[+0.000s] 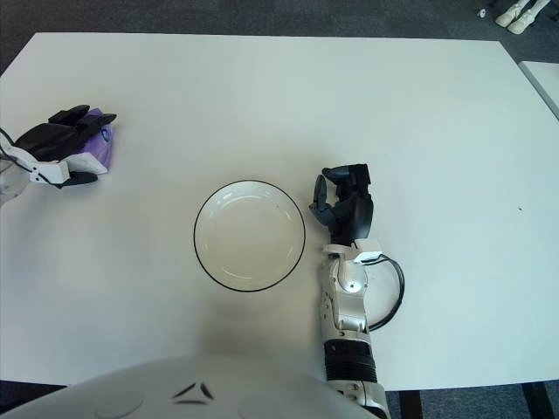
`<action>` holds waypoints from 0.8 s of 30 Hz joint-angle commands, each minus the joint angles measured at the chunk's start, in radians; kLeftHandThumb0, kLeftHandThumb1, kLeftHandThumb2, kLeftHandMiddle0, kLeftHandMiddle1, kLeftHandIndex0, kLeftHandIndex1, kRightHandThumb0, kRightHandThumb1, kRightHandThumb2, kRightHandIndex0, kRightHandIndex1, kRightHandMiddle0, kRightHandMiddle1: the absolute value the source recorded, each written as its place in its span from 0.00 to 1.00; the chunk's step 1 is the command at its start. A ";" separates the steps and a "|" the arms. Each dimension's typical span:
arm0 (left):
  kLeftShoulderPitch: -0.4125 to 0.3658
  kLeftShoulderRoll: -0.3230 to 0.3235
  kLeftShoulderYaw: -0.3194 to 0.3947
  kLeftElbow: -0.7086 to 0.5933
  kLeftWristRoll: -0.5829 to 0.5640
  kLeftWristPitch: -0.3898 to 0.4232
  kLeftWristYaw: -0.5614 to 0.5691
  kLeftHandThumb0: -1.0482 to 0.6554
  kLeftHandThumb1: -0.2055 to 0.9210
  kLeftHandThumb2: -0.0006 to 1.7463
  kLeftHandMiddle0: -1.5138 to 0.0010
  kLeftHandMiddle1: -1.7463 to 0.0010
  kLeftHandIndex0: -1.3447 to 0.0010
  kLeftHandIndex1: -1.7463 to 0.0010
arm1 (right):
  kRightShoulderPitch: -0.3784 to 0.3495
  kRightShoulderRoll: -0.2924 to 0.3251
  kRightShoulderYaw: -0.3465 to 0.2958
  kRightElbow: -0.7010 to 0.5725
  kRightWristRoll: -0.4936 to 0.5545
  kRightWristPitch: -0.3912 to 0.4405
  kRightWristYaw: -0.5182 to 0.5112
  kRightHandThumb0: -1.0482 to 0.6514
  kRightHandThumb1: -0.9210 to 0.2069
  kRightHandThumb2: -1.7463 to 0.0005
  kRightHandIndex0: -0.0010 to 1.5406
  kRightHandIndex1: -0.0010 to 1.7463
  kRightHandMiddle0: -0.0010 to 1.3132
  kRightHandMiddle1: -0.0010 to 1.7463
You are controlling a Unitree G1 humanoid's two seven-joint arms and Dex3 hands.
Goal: Put the tissue paper into the plate.
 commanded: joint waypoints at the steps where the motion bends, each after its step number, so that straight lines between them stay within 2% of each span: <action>1: 0.025 -0.011 -0.038 0.050 0.030 0.001 -0.005 0.24 0.35 0.65 1.00 0.72 1.00 0.60 | 0.123 0.040 -0.002 0.065 0.001 0.062 -0.017 0.40 0.11 0.59 0.30 0.78 0.20 1.00; 5: 0.017 -0.012 -0.052 0.061 0.028 -0.003 0.005 0.24 0.35 0.65 1.00 0.71 1.00 0.60 | 0.129 0.039 0.001 0.051 0.007 0.068 -0.016 0.40 0.12 0.59 0.31 0.78 0.20 1.00; 6: 0.021 -0.063 -0.098 0.157 0.087 0.075 0.157 0.24 0.35 0.65 1.00 0.71 1.00 0.60 | 0.132 0.039 0.002 0.046 0.008 0.072 -0.017 0.40 0.12 0.58 0.31 0.78 0.21 1.00; 7: 0.024 -0.101 -0.133 0.230 0.132 0.134 0.271 0.32 0.33 0.69 0.90 0.58 0.91 0.48 | 0.133 0.038 0.003 0.042 0.008 0.075 -0.018 0.40 0.13 0.58 0.31 0.78 0.21 1.00; 8: 0.027 -0.126 -0.156 0.278 0.159 0.168 0.350 0.42 0.30 0.77 0.75 0.40 0.78 0.31 | 0.135 0.037 0.004 0.039 0.008 0.078 -0.019 0.40 0.13 0.58 0.31 0.78 0.21 1.00; 11: 0.025 -0.153 -0.183 0.326 0.175 0.191 0.433 0.55 0.28 0.84 0.60 0.17 0.61 0.10 | 0.140 0.036 0.006 0.030 0.006 0.087 -0.025 0.40 0.14 0.57 0.31 0.78 0.21 1.00; 14: 0.020 -0.173 -0.208 0.355 0.182 0.205 0.505 0.59 0.24 0.89 0.51 0.10 0.55 0.03 | 0.147 0.038 0.009 0.017 0.003 0.094 -0.031 0.40 0.14 0.57 0.31 0.78 0.21 1.00; 17: 0.018 -0.190 -0.231 0.377 0.185 0.216 0.563 0.61 0.19 0.92 0.44 0.09 0.53 0.01 | 0.151 0.038 0.012 0.008 0.002 0.098 -0.035 0.40 0.14 0.57 0.30 0.78 0.21 1.00; 24: 0.029 -0.232 -0.230 0.392 0.144 0.207 0.647 0.61 0.17 0.94 0.40 0.09 0.52 0.00 | 0.159 0.037 0.017 -0.006 0.003 0.099 -0.037 0.40 0.15 0.56 0.30 0.78 0.22 1.00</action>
